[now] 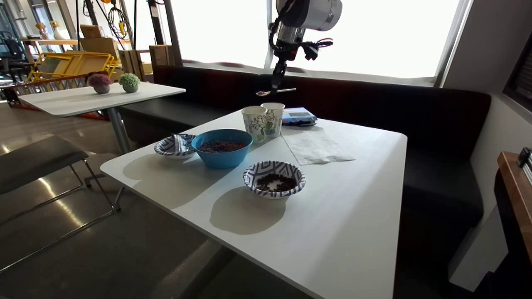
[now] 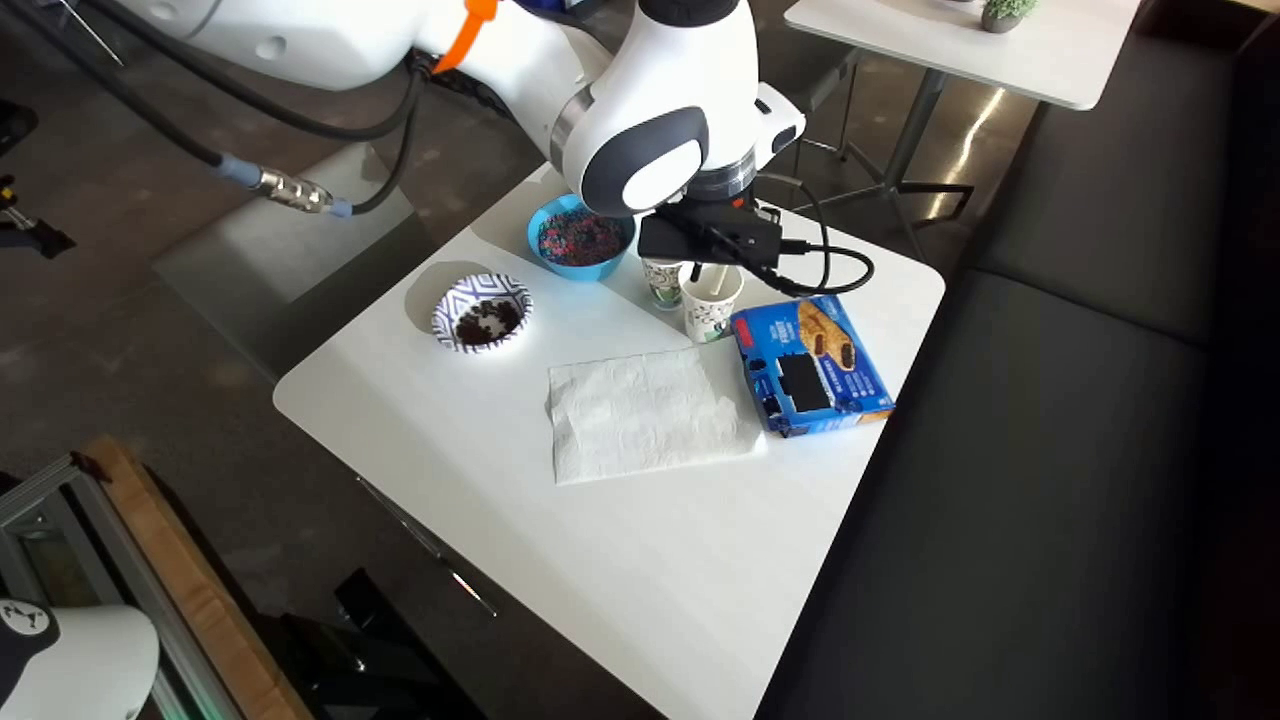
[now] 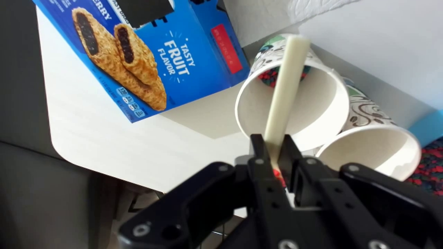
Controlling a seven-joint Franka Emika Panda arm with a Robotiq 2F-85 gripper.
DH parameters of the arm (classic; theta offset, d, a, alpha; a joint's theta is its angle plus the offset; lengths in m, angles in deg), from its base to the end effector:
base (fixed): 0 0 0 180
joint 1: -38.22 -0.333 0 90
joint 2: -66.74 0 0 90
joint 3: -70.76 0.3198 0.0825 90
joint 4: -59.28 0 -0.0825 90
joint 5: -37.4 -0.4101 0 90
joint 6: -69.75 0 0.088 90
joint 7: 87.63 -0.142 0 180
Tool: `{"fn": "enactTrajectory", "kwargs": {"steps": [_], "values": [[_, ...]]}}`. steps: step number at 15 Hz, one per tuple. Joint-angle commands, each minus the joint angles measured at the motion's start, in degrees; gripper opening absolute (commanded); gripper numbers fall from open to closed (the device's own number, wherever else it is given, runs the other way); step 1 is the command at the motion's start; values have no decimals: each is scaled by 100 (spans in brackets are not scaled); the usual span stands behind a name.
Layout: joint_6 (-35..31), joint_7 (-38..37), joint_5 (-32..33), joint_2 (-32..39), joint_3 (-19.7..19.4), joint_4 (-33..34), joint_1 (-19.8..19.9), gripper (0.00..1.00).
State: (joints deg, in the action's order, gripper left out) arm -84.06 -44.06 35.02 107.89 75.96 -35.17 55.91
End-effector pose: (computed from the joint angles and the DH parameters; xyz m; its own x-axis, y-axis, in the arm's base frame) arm 0.7273 -0.1694 0.1786 0.8411 0.4587 0.2865 0.4334 -0.8886 0.1502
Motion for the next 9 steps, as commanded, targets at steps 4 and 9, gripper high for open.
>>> {"fn": "enactTrajectory", "kwargs": {"steps": [4, 9], "values": [[205, -334, 119, -66, -128, -44, -73, 4], [376, -456, 176, -121, -214, -94, -116, 4]]}}
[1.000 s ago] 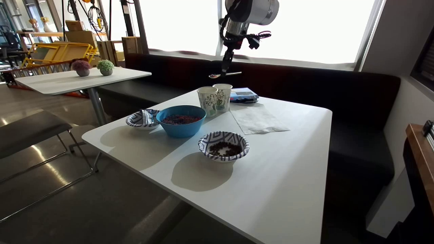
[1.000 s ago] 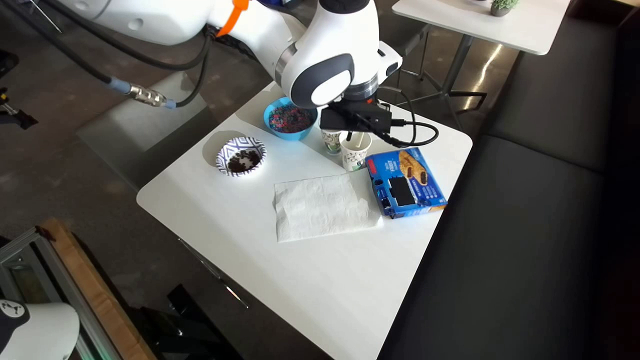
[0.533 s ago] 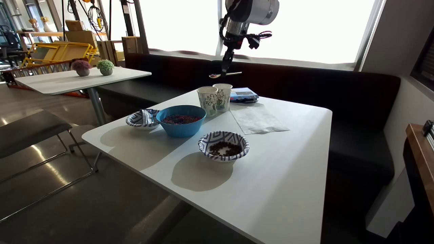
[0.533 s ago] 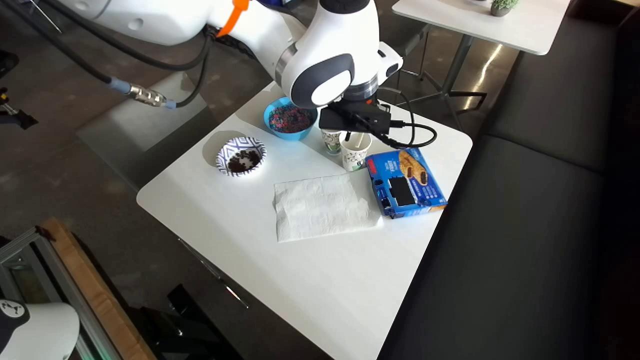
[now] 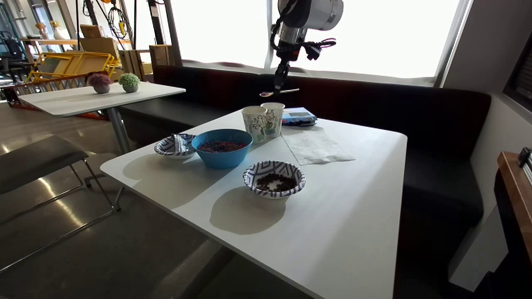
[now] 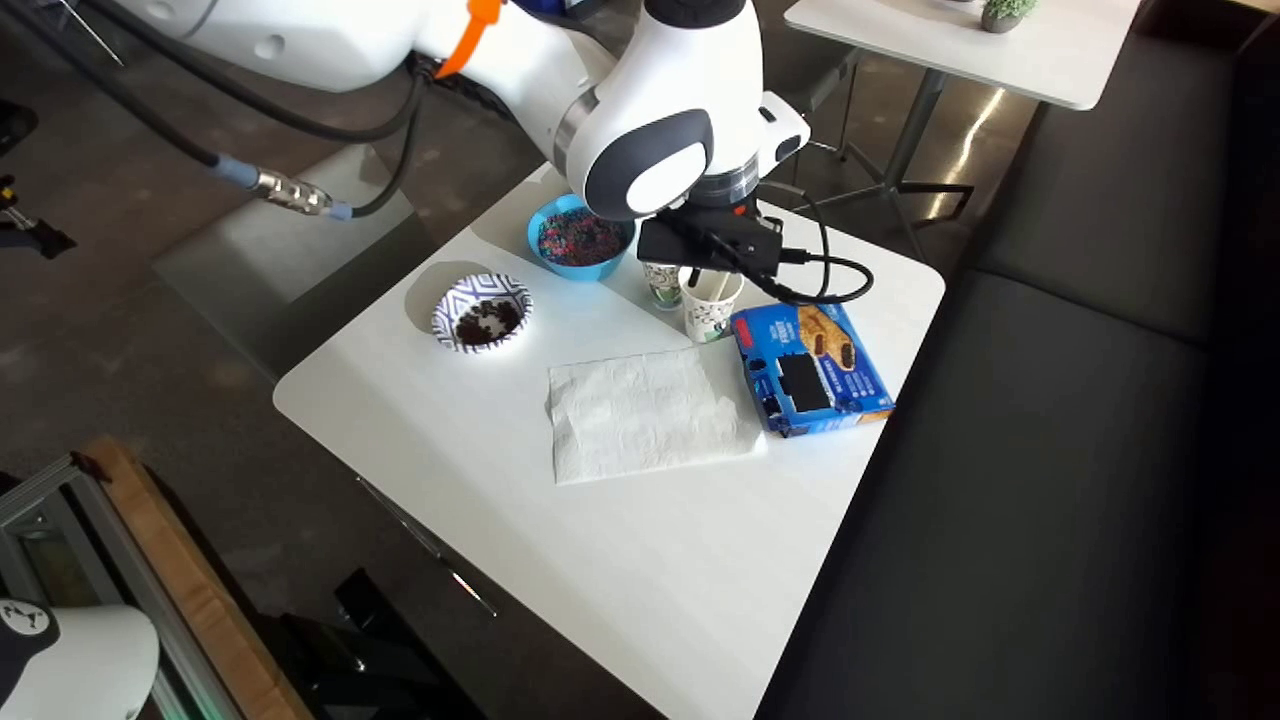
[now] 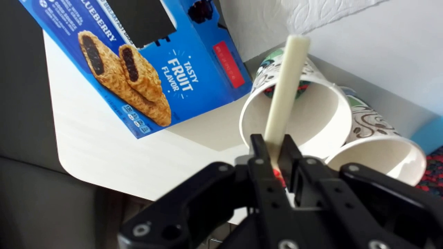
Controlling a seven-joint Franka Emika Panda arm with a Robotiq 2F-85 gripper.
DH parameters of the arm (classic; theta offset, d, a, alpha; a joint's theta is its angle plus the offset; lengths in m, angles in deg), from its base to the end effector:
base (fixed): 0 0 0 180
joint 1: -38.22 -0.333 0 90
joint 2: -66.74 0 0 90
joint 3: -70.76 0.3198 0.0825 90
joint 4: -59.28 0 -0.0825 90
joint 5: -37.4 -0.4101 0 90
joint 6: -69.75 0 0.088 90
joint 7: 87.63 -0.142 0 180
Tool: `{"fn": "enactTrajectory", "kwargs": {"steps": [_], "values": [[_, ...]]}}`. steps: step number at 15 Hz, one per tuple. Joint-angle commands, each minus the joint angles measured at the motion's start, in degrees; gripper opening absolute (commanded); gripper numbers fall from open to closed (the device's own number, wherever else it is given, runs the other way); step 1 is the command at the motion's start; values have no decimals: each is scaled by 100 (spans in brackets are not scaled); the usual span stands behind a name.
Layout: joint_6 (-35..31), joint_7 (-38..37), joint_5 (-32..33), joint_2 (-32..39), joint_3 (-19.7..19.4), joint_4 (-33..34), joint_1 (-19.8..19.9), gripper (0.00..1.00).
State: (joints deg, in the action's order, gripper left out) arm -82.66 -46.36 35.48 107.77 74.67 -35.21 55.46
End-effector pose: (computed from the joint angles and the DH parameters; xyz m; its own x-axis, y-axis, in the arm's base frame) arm 0.7226 -0.1772 0.1760 0.8661 0.4252 0.2627 0.4018 -0.9050 0.1398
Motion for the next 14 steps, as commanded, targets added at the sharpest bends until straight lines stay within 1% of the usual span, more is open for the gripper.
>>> {"fn": "enactTrajectory", "kwargs": {"steps": [1, 8, 14], "values": [[276, -239, 122, -121, -86, -102, -69, 4], [722, -261, 154, -137, -142, -97, -107, 4], [1050, -214, 295, 12, -251, 96, -178, 4]]}}
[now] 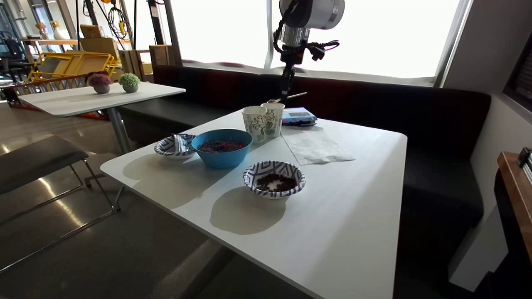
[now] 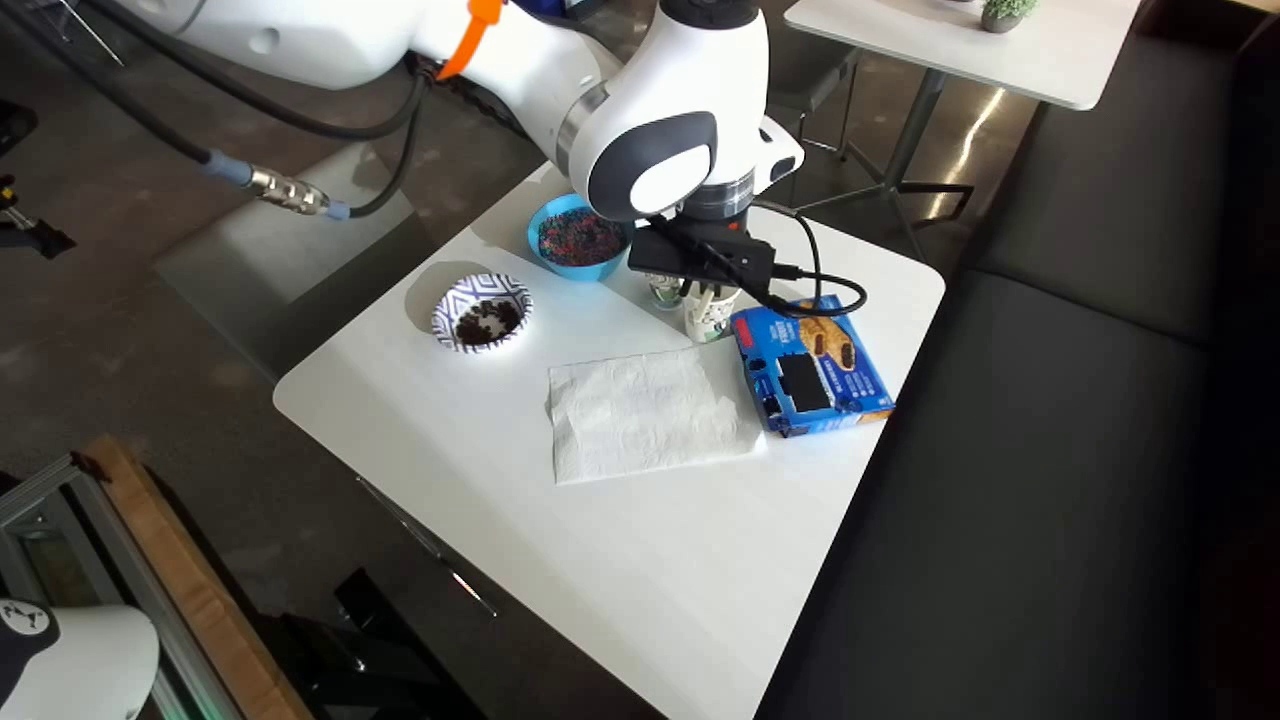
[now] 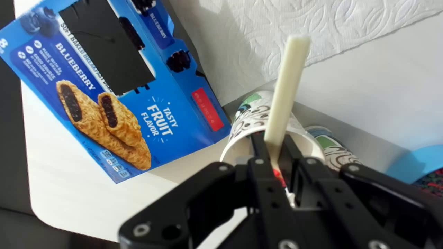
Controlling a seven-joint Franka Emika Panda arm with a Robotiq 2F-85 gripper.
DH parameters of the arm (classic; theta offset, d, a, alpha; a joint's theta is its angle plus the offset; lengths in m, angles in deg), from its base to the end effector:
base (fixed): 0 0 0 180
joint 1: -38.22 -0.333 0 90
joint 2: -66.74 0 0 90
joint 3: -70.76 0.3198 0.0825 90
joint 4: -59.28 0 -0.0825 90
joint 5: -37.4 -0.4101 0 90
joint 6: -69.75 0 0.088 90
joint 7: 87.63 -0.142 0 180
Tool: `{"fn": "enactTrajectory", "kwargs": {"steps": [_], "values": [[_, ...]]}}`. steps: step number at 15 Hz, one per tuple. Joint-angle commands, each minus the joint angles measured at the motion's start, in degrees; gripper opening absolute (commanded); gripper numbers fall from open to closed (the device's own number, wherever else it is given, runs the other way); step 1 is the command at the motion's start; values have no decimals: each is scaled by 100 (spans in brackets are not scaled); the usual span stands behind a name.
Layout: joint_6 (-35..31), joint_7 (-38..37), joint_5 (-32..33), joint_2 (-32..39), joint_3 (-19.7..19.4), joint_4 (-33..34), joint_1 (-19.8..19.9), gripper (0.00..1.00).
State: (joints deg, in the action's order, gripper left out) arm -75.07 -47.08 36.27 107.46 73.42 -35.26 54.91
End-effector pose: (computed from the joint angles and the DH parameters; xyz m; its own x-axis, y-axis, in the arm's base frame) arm 0.7065 -0.1795 0.1634 0.8939 0.4206 0.1548 0.4140 -0.9072 0.0743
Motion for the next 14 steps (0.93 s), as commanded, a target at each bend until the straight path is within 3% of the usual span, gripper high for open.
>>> {"fn": "enactTrajectory", "kwargs": {"steps": [1, 14], "values": [[355, -143, 268, 51, -153, 126, -150, 4], [508, 17, 1512, 449, -506, 697, -656, 4]]}}
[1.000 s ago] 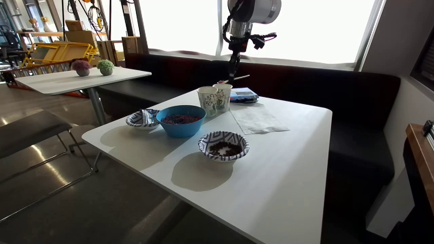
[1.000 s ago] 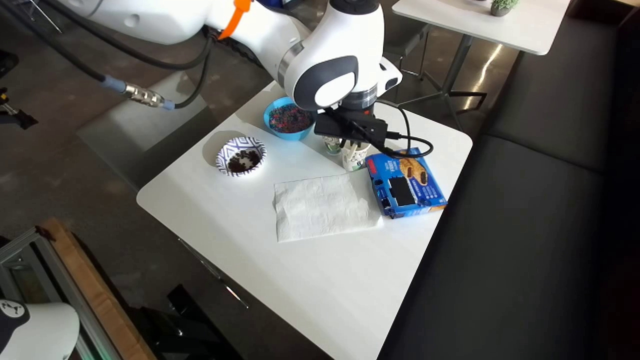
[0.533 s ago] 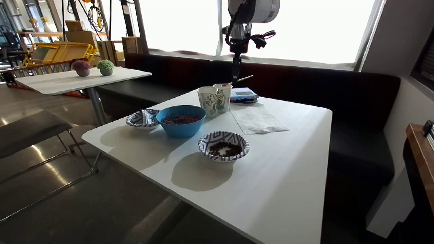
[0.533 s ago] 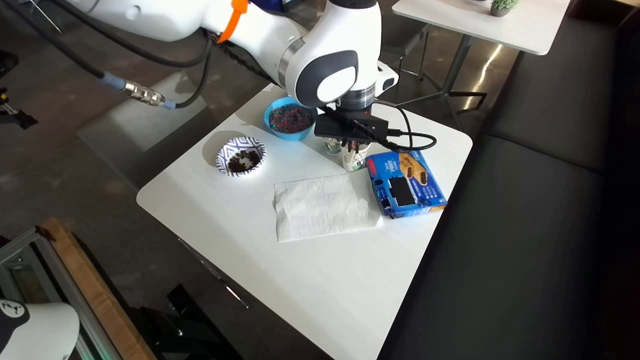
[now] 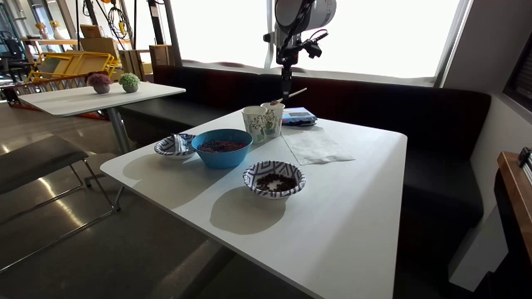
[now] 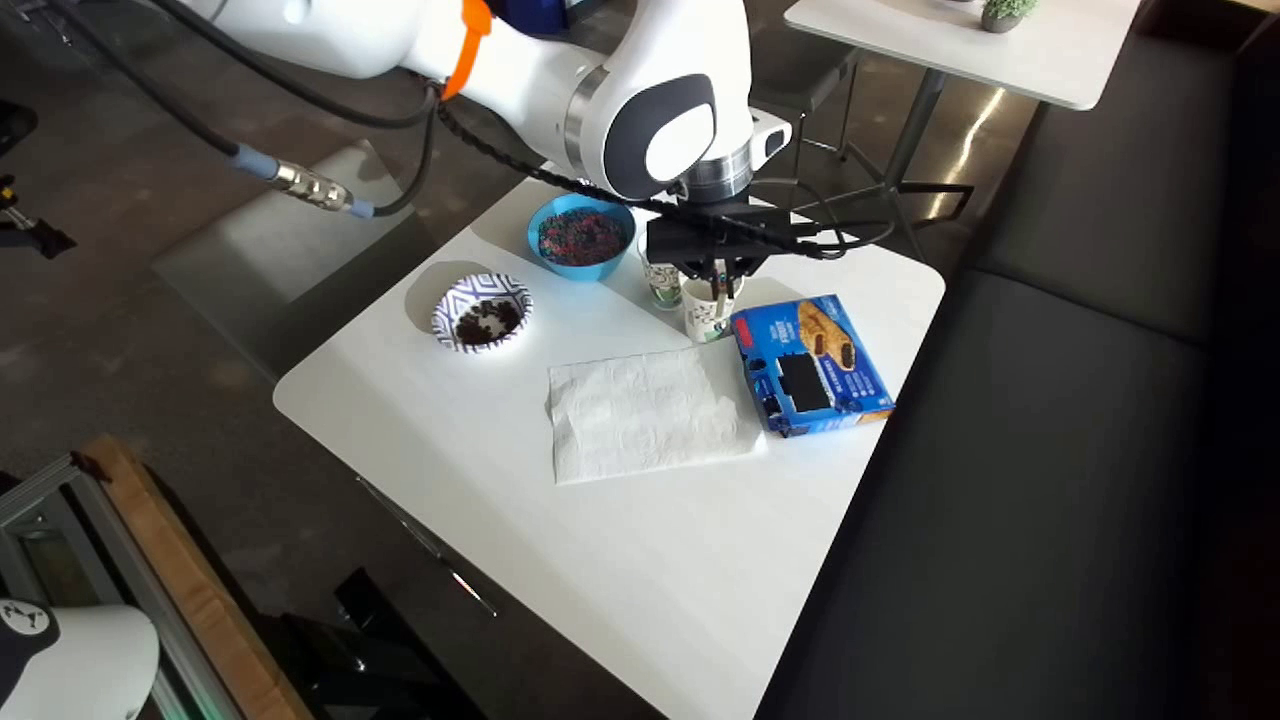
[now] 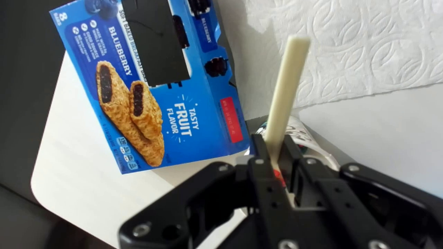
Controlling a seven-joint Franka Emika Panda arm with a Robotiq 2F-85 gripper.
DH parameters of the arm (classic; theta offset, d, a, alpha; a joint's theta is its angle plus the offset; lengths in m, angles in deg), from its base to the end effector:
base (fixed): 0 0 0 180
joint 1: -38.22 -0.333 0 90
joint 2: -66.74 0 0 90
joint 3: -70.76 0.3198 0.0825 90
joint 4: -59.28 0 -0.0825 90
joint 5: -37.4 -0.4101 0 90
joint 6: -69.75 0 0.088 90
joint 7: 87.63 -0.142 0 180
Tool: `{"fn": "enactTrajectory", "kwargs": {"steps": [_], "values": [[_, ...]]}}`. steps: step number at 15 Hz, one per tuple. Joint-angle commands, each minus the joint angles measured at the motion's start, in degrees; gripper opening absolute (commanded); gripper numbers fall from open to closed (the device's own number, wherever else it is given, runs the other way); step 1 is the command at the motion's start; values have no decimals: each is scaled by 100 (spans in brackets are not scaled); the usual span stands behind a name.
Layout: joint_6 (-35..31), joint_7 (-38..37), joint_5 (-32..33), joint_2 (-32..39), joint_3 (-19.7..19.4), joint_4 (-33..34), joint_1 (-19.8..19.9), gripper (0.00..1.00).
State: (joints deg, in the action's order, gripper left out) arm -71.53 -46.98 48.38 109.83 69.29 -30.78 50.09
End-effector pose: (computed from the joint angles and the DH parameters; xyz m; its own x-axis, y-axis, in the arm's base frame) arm 0.7214 -0.1728 0.1623 0.8106 0.5856 -0.0042 0.5742 -0.7933 0.2022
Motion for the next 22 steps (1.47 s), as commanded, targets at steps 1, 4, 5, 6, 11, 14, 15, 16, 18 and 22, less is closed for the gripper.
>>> {"fn": "enactTrajectory", "kwargs": {"steps": [1, 4, 5, 6, 11, 14, 15, 16, 18, 22], "values": [[152, 21, 383, 234, -98, 259, -212, 4], [203, 46, 684, 274, -150, 283, -375, 4], [192, 47, 786, 289, -179, 293, -425, 4], [221, 48, 899, 284, -217, 294, -479, 4], [373, 29, 1412, 214, -429, 273, -687, 4], [501, 78, 1675, 160, -496, 218, -782, 4], [505, 93, 1826, 148, -541, 204, -844, 4], [541, 114, 1957, 142, -571, 205, -895, 4], [536, 146, 2241, 137, -642, 209, -1009, 4], [454, 142, 2958, 87, -744, 104, -1188, 4]]}}
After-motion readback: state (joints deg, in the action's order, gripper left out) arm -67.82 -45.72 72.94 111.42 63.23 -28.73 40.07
